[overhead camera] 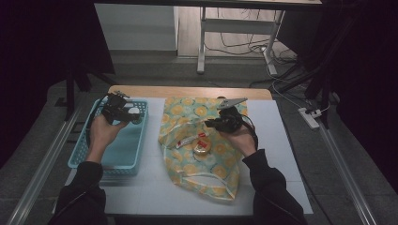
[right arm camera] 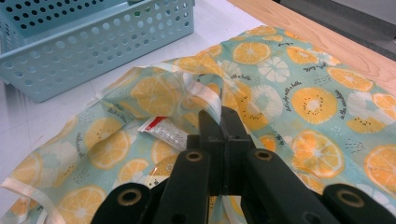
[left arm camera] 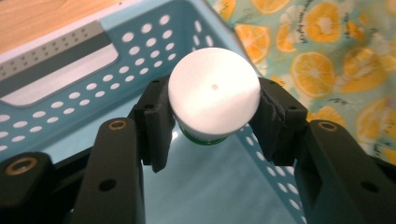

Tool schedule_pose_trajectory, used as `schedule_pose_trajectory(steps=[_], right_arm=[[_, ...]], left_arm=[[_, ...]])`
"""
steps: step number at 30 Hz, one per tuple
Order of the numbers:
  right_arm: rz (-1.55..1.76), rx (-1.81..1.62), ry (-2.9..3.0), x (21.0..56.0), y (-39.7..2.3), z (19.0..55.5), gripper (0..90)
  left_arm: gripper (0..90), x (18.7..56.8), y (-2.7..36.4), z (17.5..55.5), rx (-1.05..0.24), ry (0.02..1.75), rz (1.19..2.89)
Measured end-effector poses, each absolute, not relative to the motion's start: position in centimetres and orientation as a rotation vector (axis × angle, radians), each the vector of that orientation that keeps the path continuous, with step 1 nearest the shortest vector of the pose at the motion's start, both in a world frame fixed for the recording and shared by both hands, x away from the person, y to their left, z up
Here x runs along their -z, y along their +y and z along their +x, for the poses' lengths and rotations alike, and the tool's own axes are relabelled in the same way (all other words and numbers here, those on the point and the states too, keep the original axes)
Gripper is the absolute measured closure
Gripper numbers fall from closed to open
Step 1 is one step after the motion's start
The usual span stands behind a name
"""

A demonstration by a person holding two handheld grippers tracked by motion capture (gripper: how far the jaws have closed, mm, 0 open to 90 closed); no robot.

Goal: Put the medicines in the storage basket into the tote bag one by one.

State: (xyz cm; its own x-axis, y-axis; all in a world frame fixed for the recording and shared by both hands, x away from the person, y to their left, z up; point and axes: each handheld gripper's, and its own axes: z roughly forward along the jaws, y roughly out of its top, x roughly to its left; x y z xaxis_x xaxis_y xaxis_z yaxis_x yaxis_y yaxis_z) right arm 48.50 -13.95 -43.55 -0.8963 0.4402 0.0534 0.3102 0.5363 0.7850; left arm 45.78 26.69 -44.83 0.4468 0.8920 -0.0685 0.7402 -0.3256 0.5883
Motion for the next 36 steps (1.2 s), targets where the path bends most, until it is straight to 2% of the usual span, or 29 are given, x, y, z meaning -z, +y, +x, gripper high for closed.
schedule_pose_trajectory(steps=[25, 36], right_arm=[[0.644, -1.292, 2.613, 43.6, -13.9, 48.5, 90.0], [0.643, -1.287, 2.616, 43.7, -13.9, 48.5, 90.0]], left_arm=[[50.8, 41.8, 25.7, 43.5, -0.385, 1.270, 2.145], [50.8, 41.2, 23.6, 42.8, -0.347, 1.179, 2.172]])
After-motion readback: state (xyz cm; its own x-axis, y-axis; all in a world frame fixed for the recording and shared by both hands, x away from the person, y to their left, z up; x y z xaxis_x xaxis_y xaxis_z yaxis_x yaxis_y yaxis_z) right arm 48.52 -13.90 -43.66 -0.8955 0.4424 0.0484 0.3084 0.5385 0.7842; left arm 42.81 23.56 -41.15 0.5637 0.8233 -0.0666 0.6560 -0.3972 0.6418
